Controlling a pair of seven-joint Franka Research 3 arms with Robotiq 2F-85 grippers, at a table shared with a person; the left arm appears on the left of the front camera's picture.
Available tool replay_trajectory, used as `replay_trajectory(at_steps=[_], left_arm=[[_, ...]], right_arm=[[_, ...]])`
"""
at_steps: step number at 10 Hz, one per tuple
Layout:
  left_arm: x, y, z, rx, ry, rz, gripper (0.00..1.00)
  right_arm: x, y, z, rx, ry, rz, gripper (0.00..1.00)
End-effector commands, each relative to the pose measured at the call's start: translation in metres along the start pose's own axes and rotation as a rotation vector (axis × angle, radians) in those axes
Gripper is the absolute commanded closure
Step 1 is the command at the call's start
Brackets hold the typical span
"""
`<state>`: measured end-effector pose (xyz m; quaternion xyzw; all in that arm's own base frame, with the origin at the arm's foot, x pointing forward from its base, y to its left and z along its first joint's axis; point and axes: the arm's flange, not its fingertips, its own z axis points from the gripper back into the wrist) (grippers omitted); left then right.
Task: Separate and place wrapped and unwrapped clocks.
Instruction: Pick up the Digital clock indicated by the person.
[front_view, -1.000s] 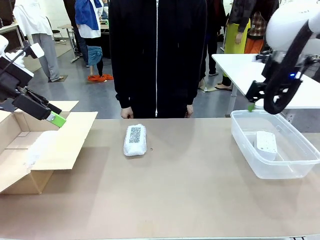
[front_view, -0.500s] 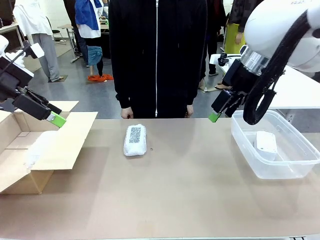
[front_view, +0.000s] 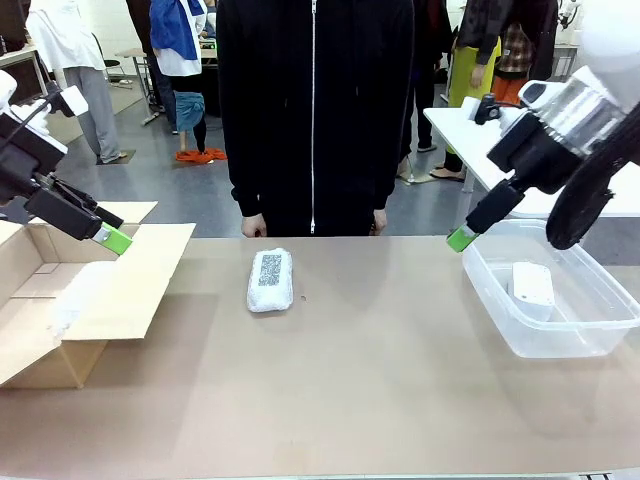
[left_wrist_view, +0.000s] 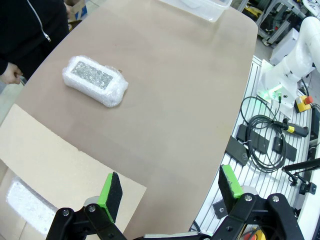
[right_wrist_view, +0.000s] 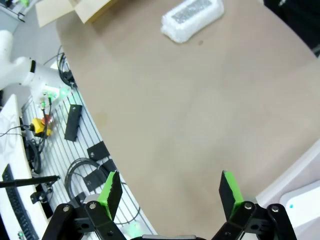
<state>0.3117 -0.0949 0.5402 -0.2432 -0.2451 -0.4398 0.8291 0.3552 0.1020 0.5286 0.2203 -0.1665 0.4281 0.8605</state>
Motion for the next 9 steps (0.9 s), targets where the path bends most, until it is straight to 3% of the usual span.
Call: replay_trajectory(at_steps=[1, 3, 4, 9], left_arm=[[0.0, -0.001, 0.0, -0.012, -0.011, 0.005, 0.0], [0.0, -0.001, 0.0, -0.012, -0.011, 0.005, 0.0], [0.0, -0.001, 0.0, -0.012, -0.011, 0.005, 0.0], [0.0, -0.001, 0.0, -0.012, -0.011, 0.005, 0.0]], right_arm=[[-0.011, 0.009, -0.001, 0.013, -0.094, 0.058, 0.0], [-0.009, 0.011, -0.012, 0.019, -0.086, 0.064, 0.0], [-0.006, 0.008, 0.01, -0.004, -0.054, 0.04, 0.0], [-0.006, 0.008, 0.01, -0.004, -0.054, 0.04, 0.0]])
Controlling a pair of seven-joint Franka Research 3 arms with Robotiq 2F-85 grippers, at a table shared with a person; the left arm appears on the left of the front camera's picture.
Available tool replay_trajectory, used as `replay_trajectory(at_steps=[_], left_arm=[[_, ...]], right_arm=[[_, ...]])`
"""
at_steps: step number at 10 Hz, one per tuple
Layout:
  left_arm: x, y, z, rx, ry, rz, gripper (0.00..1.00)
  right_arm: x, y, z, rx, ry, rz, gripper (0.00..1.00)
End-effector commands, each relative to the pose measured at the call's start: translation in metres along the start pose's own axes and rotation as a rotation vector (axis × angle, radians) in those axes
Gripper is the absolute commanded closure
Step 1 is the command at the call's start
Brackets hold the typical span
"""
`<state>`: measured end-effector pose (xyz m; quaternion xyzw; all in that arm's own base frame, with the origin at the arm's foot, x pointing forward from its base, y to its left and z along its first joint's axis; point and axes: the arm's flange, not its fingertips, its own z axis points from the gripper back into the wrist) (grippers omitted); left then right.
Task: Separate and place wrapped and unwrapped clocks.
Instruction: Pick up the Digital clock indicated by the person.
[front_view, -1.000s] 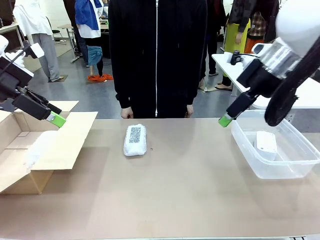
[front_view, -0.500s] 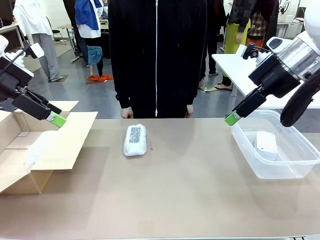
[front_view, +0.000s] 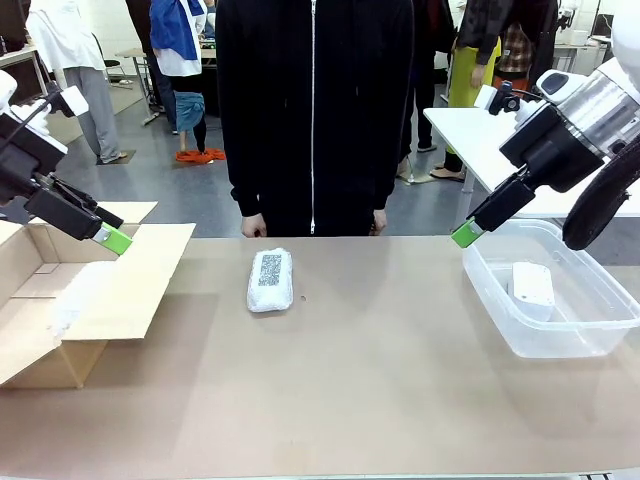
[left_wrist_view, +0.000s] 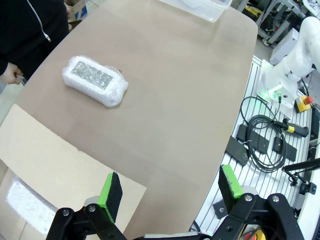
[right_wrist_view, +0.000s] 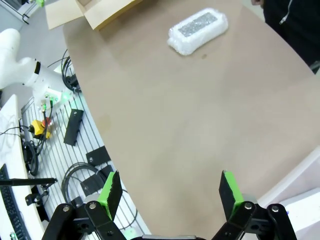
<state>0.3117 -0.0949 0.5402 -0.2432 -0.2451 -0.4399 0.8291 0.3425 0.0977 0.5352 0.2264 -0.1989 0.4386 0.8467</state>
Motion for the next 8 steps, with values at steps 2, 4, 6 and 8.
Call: replay_trajectory(at_steps=[2, 4, 6, 8], left_arm=[[0.0, -0.0011, 0.0003, -0.012, -0.011, 0.005, 0.0], [0.0, -0.0011, 0.0003, -0.012, -0.011, 0.005, 0.0], [0.0, -0.0011, 0.0003, -0.012, -0.011, 0.005, 0.0], [0.0, -0.0011, 0.0003, -0.012, -0.011, 0.005, 0.0]], right_arm=[[0.0014, -0.0011, 0.0004, 0.004, 0.007, -0.002, 0.0], [0.0014, -0.0011, 0.0004, 0.004, 0.007, -0.002, 0.0], [0.0014, -0.0011, 0.0004, 0.004, 0.007, -0.002, 0.0], [0.0014, -0.0011, 0.0004, 0.004, 0.007, -0.002, 0.0]])
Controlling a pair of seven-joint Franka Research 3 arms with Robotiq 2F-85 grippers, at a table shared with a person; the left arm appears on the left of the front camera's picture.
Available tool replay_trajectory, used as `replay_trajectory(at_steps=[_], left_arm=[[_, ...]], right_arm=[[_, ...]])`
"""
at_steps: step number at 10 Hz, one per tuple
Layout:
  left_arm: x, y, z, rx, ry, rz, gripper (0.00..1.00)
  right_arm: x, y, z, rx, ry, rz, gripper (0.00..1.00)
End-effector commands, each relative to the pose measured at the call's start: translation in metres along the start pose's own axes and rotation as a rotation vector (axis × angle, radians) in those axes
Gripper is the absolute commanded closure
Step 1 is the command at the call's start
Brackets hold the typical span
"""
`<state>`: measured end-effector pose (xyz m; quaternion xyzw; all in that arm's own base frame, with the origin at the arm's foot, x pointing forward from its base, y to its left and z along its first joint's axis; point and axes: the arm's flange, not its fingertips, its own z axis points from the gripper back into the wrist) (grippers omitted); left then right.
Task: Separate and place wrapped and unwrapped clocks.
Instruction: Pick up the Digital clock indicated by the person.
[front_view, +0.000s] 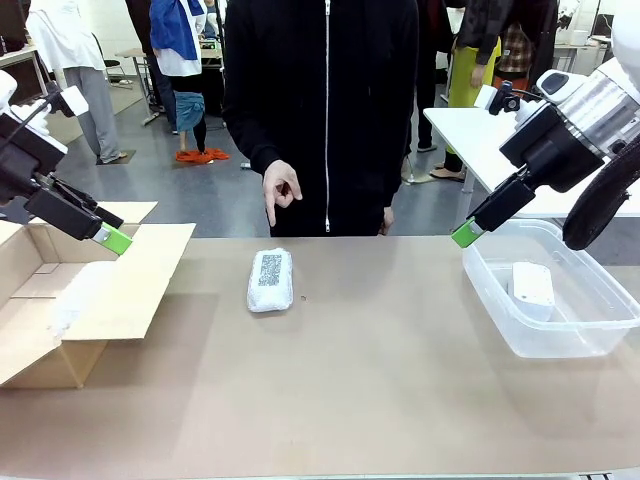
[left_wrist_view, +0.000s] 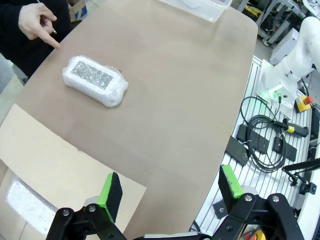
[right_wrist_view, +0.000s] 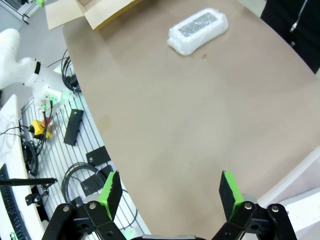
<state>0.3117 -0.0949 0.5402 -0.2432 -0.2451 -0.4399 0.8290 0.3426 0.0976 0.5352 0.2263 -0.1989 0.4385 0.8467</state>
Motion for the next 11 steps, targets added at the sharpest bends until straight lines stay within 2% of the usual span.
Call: replay_trajectory(at_steps=[1, 11], left_arm=[[0.0, -0.0011, 0.0003, -0.012, -0.011, 0.005, 0.0], [0.0, -0.0011, 0.0003, -0.012, -0.011, 0.005, 0.0]], right_arm=[[0.0014, -0.0011, 0.0004, 0.004, 0.007, -0.002, 0.0], [0.0014, -0.0011, 0.0004, 0.004, 0.007, -0.002, 0.0]])
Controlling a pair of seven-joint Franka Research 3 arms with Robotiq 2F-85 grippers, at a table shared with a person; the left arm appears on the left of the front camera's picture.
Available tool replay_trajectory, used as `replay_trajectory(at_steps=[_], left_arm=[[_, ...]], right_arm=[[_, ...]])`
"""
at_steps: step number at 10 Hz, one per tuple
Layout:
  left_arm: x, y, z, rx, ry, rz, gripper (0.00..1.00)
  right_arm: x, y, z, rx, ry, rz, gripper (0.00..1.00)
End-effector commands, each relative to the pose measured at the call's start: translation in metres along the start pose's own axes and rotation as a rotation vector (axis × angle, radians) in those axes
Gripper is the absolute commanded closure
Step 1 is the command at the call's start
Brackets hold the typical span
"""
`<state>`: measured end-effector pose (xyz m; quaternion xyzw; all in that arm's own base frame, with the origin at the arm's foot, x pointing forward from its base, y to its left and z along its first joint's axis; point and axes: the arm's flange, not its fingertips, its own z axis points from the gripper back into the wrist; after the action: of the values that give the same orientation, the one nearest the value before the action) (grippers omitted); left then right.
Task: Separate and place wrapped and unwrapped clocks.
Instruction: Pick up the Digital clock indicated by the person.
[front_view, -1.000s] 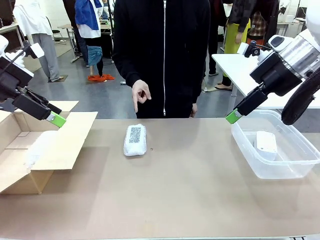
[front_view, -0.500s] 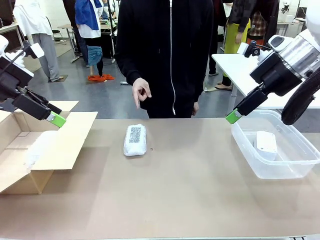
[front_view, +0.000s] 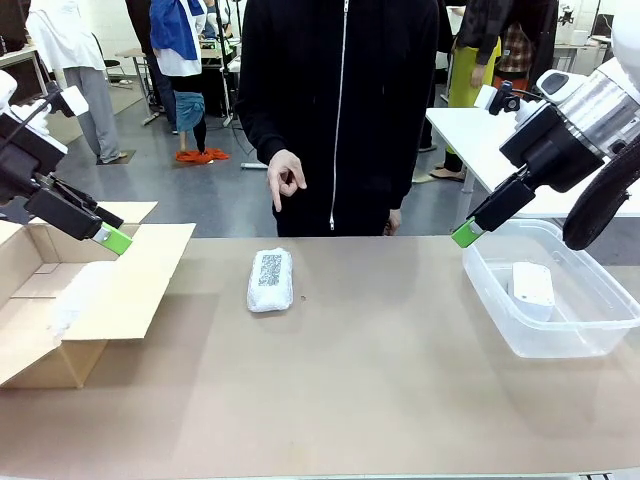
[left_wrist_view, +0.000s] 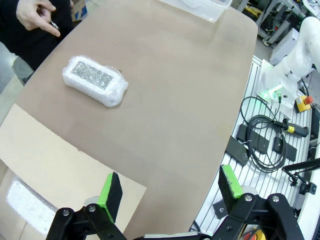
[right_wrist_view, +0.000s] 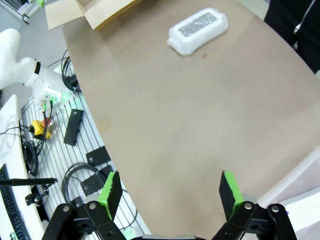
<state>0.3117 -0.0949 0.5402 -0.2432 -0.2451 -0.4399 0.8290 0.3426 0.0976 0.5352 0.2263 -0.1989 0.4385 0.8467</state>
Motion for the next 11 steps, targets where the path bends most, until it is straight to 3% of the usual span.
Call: replay_trajectory(at_steps=[1, 5, 7, 9, 11], left_arm=[[0.0, -0.001, 0.0, -0.012, -0.011, 0.005, 0.0], [0.0, 0.0, 0.0, 0.0, 0.0, 0.0, 0.0], [0.066, 0.008, -0.024, 0.103, 0.121, 0.18, 0.0], [0.125, 0.012, -0.069, 0.181, 0.266, 0.256, 0.0], [0.162, 0.026, -0.114, 0.402, 0.277, 0.574, 0.0]], right_arm=[[0.001, -0.001, 0.0, 0.004, 0.007, -0.002, 0.0], [0.001, -0.001, 0.0, 0.004, 0.007, -0.002, 0.0], [0.001, -0.001, 0.0, 0.004, 0.007, -0.002, 0.0], [0.001, -0.001, 0.0, 0.004, 0.007, -0.002, 0.0], [0.001, -0.001, 0.0, 0.004, 0.007, -0.002, 0.0]])
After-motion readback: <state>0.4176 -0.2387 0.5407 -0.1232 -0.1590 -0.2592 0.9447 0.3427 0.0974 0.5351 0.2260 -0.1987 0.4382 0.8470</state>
